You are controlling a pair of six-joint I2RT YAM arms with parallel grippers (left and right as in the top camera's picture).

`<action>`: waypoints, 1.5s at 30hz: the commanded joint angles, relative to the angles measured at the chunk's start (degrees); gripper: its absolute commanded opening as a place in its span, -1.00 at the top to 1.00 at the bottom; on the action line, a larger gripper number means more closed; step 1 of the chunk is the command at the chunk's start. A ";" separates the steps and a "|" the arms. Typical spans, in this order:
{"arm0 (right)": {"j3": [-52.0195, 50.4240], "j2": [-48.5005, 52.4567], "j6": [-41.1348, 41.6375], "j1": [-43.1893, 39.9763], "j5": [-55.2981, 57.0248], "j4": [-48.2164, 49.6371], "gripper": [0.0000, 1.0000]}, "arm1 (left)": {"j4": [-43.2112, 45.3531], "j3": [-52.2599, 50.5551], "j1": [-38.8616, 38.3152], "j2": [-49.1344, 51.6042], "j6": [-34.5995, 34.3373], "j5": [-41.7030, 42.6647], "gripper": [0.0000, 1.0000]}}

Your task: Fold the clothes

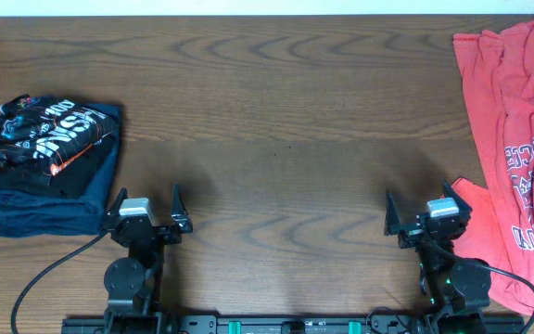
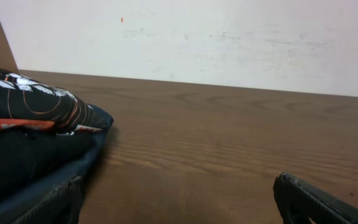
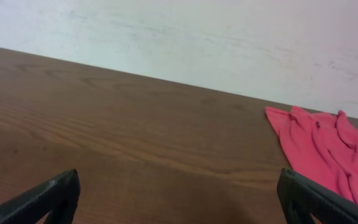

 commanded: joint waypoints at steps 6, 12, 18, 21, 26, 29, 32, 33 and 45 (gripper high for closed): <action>-0.07 -0.02 -0.37 0.46 0.52 0.04 -0.99 | -2.60 -0.87 -0.24 -0.35 0.52 -0.28 -0.96; -0.07 -0.02 1.27 0.44 0.37 -0.04 -0.99 | -2.69 -0.87 -0.24 -0.15 -2.34 0.74 -0.96; -0.02 0.39 13.62 0.44 0.61 -0.28 -0.99 | -2.82 -0.42 -0.24 3.72 -11.39 7.87 -0.96; 0.39 1.60 16.68 0.44 1.92 -0.31 -0.98 | -2.93 0.70 -0.24 7.43 -14.16 14.40 -0.96; 5.57 6.03 16.59 0.37 4.28 -3.96 -0.99 | -7.98 7.04 -0.24 15.13 -14.40 20.44 -0.96; 10.56 11.06 16.52 0.37 6.43 -6.99 -0.98 | -12.68 12.83 -0.24 20.44 -14.34 20.39 -0.96; 16.72 18.14 16.52 0.37 7.15 -11.65 -0.98 | -18.47 19.26 -0.24 26.86 -14.34 20.28 -0.96; 19.28 21.27 16.50 0.35 7.37 -13.90 -0.99 | -21.27 21.84 -0.24 29.46 -14.34 20.28 -0.96; 40.85 57.92 12.04 -3.26 4.07 -33.97 -0.99 | -46.66 42.03 -0.22 51.49 -13.68 20.26 -0.96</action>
